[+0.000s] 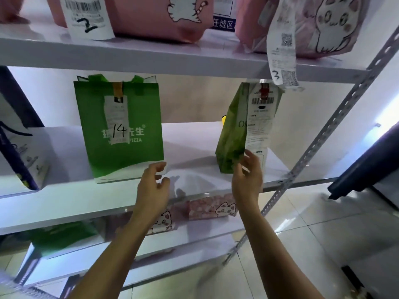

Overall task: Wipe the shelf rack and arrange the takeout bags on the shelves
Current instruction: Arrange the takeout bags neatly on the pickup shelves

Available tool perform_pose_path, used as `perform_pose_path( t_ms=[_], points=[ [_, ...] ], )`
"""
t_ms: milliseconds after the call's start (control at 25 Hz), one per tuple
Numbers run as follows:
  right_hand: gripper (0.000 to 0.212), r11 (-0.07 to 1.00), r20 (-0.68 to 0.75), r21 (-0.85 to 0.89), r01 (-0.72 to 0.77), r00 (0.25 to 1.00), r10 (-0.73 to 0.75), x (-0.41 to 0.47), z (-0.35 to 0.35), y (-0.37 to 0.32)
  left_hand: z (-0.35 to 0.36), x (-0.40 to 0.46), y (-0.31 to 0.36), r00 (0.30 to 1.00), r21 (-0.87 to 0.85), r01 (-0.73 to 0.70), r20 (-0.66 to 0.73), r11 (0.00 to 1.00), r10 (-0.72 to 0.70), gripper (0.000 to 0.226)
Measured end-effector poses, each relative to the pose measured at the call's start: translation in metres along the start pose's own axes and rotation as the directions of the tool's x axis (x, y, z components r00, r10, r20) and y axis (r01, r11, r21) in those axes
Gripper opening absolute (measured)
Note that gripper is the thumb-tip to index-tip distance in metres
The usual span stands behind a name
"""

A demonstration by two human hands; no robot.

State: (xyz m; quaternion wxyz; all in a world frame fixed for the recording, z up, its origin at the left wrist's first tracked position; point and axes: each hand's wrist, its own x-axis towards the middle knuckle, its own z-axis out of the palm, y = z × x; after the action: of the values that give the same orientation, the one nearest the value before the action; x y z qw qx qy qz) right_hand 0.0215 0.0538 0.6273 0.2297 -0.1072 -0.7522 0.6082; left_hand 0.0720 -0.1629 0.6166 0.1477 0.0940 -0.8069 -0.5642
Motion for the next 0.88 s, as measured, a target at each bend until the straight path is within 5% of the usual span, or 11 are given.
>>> perform_pose_path(
  t_ms=[160,360,480,880],
  points=[
    [0.040,1.000,-0.118,-0.012,-0.017,0.993,0.016,0.055,-0.048,0.008,0.062,0.006,0.041,0.991,-0.009,-0.043,0.124,0.999,0.044,0.039],
    [0.043,0.992,0.176,-0.049,-0.113,0.977,0.120,0.101,-0.068,0.025,0.134,0.028,0.078,0.975,0.017,-0.022,0.222,1.000,0.018,0.047],
    [0.038,0.998,0.285,0.014,-0.057,0.957,0.050,0.114,-0.067,0.028,0.161,0.039,0.088,0.968,-0.031,0.015,0.250,0.999,-0.006,0.049],
    [0.021,0.983,0.312,0.180,-0.041,0.950,-0.017,0.111,-0.043,0.038,0.160,0.025,0.083,0.990,-0.077,0.020,0.142,0.997,-0.009,0.047]
  ],
)
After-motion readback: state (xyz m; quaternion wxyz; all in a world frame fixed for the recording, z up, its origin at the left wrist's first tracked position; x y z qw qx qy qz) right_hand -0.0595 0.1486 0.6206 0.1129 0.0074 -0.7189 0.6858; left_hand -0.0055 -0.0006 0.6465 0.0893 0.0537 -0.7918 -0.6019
